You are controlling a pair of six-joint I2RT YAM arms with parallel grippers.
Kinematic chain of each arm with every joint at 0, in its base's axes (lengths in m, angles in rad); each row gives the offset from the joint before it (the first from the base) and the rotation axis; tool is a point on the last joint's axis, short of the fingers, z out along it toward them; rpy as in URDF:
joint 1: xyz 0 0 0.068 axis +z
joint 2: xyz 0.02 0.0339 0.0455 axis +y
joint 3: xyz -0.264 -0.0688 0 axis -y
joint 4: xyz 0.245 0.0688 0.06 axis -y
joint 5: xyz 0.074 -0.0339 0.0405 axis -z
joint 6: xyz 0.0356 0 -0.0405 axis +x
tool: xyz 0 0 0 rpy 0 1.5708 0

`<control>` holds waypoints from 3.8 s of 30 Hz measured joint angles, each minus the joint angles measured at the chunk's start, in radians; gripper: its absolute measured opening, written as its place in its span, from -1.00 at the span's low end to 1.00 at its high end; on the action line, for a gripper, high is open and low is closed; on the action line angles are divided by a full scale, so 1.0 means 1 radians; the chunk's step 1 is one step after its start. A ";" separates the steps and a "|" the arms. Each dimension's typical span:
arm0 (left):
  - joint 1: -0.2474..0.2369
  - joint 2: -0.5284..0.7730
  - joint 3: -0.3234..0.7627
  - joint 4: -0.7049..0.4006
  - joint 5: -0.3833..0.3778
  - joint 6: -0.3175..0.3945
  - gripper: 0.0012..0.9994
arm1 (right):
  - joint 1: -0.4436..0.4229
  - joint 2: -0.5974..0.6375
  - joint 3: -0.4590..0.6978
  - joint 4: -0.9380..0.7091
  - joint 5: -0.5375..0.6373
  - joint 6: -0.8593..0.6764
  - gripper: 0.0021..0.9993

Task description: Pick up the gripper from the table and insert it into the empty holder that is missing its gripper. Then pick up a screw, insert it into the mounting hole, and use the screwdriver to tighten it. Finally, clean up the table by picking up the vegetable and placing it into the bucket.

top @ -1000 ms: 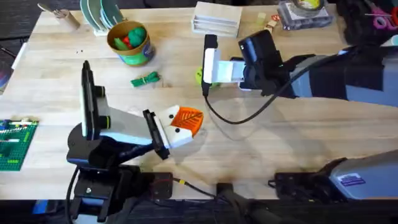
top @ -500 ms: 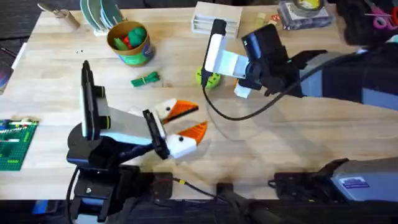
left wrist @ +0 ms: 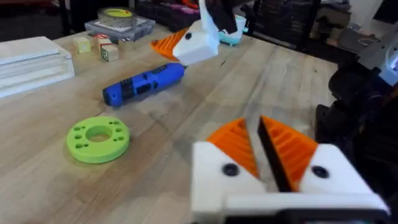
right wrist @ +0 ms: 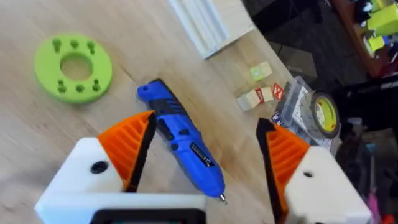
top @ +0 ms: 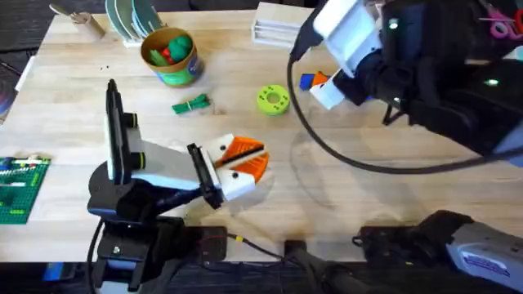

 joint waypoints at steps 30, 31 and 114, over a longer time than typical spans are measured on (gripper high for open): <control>0.000 0.085 0.467 -0.620 -0.461 -0.048 0.99 | 0.092 -0.191 0.000 -0.010 -0.007 0.333 0.99; 0.000 0.118 0.517 -0.670 -0.505 -0.046 0.99 | 0.092 -0.191 0.000 -0.010 -0.007 0.334 0.99; 0.150 1.372 0.887 -0.452 -0.840 0.760 -0.96 | 0.092 -0.130 0.000 -0.108 -0.007 0.385 0.98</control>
